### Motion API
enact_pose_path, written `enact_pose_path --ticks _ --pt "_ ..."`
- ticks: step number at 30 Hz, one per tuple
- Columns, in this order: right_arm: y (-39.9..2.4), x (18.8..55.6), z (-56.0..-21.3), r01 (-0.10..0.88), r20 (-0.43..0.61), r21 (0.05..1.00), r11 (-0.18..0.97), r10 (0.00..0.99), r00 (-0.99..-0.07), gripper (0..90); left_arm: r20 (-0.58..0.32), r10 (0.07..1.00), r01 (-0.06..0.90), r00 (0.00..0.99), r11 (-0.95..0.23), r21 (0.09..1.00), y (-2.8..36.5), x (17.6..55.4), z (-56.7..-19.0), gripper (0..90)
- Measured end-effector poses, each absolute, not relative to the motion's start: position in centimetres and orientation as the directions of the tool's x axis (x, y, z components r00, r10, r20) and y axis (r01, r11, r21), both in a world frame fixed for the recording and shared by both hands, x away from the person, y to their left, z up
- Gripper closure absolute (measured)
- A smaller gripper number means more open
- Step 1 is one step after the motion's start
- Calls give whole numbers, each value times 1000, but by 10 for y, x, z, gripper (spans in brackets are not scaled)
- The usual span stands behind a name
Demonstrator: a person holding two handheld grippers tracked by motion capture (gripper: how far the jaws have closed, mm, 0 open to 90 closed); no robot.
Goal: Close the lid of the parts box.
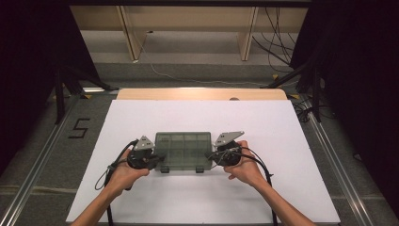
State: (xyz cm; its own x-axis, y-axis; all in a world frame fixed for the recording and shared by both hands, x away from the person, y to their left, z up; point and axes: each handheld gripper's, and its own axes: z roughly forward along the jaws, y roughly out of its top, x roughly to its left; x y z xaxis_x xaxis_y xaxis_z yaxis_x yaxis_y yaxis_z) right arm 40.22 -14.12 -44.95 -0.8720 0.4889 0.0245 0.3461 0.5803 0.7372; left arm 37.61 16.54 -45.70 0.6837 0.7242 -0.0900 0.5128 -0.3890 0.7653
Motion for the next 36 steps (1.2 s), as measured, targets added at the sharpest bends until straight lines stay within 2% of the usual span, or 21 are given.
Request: enact_pose_path --ticks 5,9,11,16,18,20,24,36 --pt "-141 402 -450 347 26 738 578 489 -872 889 -96 728 516 679 -380 768 164 375 -458 893" --pt "-143 403 -449 355 29 746 564 506 -862 841 -89 716 501 693 -389 773 164 375 -457 797" --pt "-144 403 -447 368 43 755 543 520 -853 814 -96 716 498 691 -376 782 164 375 -455 716" --pt "-150 404 -440 386 64 786 483 557 -828 670 -128 724 481 678 -305 822 163 372 -450 494" --pt "-152 405 -437 389 74 805 449 574 -816 566 -123 726 464 677 -291 837 164 371 -447 440" --pt "-156 405 -432 391 94 824 409 582 -807 500 -144 733 456 664 -246 855 164 370 -444 387" --pt "-160 403 -423 385 108 854 350 605 -789 410 -151 736 417 660 -192 889 166 369 -438 329" --pt "-175 388 -408 334 111 909 248 630 -769 303 -146 711 330 688 -128 935 166 356 -427 232"
